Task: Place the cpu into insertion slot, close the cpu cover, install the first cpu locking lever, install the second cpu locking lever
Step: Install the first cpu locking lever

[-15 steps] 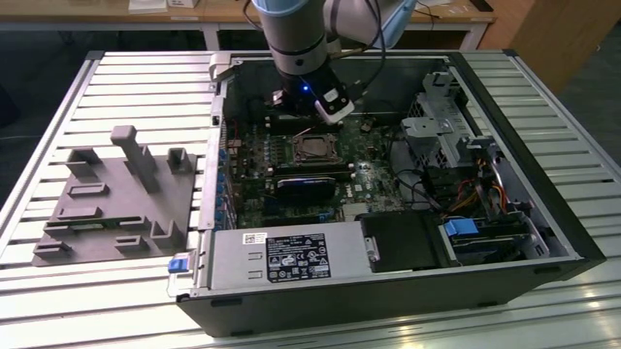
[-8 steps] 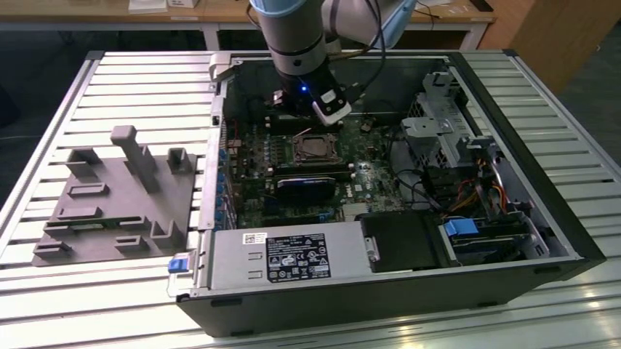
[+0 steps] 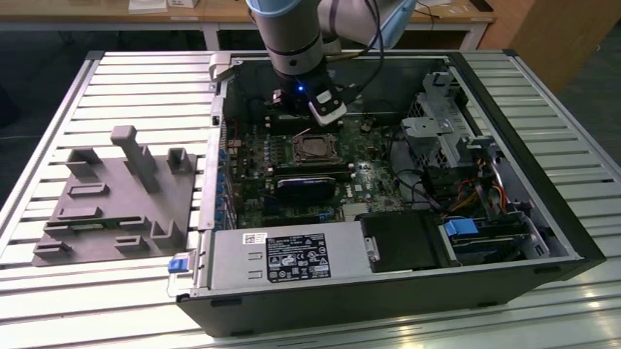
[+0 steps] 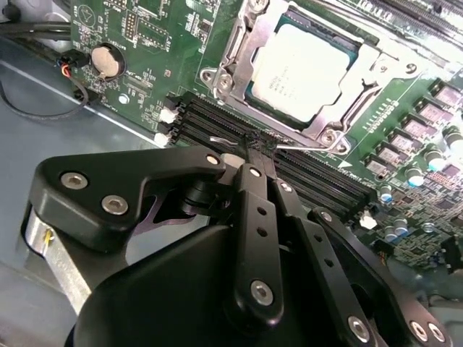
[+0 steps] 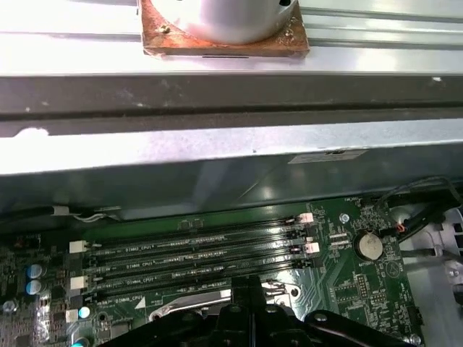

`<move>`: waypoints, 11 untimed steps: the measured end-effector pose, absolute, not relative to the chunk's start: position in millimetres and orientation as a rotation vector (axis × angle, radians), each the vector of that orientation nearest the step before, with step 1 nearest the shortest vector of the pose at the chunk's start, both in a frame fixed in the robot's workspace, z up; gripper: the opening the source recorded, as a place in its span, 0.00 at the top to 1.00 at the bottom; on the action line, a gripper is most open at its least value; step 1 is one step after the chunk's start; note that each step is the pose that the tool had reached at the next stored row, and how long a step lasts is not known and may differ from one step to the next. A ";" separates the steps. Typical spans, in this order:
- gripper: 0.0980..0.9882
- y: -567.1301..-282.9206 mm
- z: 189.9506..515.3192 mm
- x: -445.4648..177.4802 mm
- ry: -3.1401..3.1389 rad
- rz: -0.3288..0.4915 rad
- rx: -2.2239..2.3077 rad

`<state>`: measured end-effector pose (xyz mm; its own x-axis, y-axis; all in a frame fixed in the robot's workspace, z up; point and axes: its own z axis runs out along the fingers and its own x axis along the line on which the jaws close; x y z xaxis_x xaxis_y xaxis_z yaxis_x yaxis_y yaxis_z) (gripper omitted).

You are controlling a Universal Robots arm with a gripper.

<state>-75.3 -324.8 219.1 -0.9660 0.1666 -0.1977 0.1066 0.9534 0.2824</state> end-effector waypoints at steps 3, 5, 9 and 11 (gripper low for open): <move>1.00 -322.7 218.0 -76.2 2.883 0.397 0.226; 1.00 -321.0 217.1 -76.3 2.880 0.395 0.241; 1.00 -318.5 214.6 -76.3 2.874 0.390 0.278; 1.00 -317.7 213.2 -76.3 2.870 0.388 0.298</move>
<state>-76.3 -317.7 213.2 -0.9529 0.2298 -0.1977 0.1691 0.9442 0.2825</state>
